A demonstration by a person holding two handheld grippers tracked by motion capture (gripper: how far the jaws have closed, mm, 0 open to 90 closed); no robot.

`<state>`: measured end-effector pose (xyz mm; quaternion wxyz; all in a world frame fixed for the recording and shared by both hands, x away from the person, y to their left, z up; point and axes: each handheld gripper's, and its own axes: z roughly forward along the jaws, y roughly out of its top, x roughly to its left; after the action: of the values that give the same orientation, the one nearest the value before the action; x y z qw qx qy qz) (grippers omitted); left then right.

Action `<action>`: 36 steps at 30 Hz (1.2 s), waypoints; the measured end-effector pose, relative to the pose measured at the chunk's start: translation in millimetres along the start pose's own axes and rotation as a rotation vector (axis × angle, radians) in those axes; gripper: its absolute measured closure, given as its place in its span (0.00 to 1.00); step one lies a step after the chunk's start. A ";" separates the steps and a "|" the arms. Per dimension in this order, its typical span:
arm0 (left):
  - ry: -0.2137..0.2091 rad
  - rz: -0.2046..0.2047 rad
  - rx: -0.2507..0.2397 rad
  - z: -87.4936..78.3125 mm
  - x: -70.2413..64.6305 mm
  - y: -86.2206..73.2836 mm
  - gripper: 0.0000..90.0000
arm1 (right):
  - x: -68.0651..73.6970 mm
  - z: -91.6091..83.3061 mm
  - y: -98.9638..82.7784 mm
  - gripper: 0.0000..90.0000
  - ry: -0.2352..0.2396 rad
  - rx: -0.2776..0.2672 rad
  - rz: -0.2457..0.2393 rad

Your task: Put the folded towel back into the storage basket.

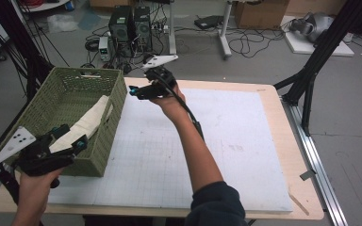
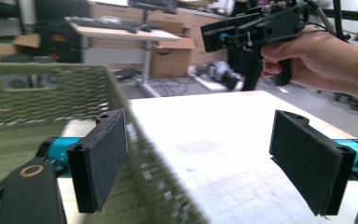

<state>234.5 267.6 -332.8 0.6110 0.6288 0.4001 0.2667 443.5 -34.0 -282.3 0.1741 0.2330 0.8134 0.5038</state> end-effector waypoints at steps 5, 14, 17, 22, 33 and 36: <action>-0.073 0.025 0.025 20.5 -15.0 -0.7 0.22 | -9.9 -45.1 -24.0 0.23 -0.051 -0.005 0.014; -0.176 0.053 0.077 53.5 -35.7 -6.4 0.22 | -28.5 -116.3 -74.0 0.22 -0.131 0.021 0.050; -0.200 0.050 0.088 62.7 -40.9 -9.1 0.22 | -31.8 -137.7 -92.1 0.22 -0.156 0.023 0.068; -0.248 0.065 0.095 76.6 -51.5 -12.2 0.22 | -31.9 -166.8 -124.1 0.21 -0.203 0.031 0.090; -0.337 0.048 0.092 103.3 -65.0 -19.9 0.22 | -20.5 -209.4 -190.9 0.18 -0.325 0.043 0.142; -0.351 0.058 0.113 111.0 -66.7 -28.7 0.21 | -17.2 -217.3 -203.9 0.18 -0.347 0.055 0.151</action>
<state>285.1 148.8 -363.1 0.6274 0.7103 0.2831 0.1475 303.7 -282.3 -371.3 0.2671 0.3815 0.7648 0.4452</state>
